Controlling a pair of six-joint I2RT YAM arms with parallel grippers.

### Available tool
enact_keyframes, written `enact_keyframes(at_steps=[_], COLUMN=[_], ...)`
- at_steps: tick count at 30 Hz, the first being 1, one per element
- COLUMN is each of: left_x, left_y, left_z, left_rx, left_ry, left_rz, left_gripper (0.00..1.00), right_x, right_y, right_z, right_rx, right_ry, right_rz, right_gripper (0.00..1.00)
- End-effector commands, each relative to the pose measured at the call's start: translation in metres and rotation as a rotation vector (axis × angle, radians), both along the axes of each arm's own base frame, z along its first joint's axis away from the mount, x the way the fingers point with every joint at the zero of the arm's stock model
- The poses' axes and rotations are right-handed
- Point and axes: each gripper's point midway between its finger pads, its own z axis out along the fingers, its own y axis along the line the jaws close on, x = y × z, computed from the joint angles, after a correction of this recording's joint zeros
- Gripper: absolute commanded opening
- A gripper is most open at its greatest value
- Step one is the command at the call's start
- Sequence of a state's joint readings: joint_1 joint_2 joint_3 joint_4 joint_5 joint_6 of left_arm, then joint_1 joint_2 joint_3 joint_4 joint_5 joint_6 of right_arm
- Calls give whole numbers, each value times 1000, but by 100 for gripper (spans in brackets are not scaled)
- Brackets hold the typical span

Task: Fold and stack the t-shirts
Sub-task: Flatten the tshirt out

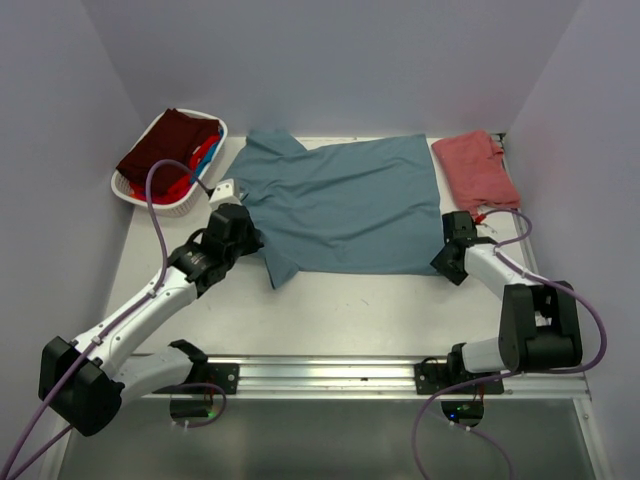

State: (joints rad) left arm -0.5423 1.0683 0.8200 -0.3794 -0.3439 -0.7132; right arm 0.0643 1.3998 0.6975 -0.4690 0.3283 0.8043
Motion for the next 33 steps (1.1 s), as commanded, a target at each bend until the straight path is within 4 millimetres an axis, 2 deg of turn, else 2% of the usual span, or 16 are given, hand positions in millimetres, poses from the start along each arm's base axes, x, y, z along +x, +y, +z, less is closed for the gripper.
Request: enact_keyframes(at_steps=[1,5,8,12,14,16,21,25,28,30,33], left_x=[9,9,9,9,9,8,-8,-38,-57,-66,-78], left_y=[-1,2,5,8,11,13,19,27,35,32,28], left_z=[12,12,13,14,15,20,26,10,6,9,1], left_rx=[-10,-3,-1,-3,2,3,-12,-15,-17,-55,-89], left_ry=[-51,-49,-51,-55,-52,-62,-41,52,94,104,148], left_rz=[-6,0,4,8,13,17,18,9,21,4,-14], left_gripper=[0,0,0,0,0,0,0,0,0,0,0], right_x=[11,18,19,19,19,16,10,-7,-11,-16,-23], right_y=[-13,-18,-17,-12,-10,-8,3,6,6,4,-3], right_z=[5,4,-6,-17,-18,-14,18,41,62,78,97], right_rx=[-69,-100,-95,-72,-60,-50,-2,12,11,0,-30], right_ry=[-53,-45,-16,8,10,14,-48,-37,-71,-88,-106], right_rz=[-24,-23,-17,5,16,26,94,132,137,135,116], right_gripper=[44,39,35,20,0,0,0,0,0,0,0])
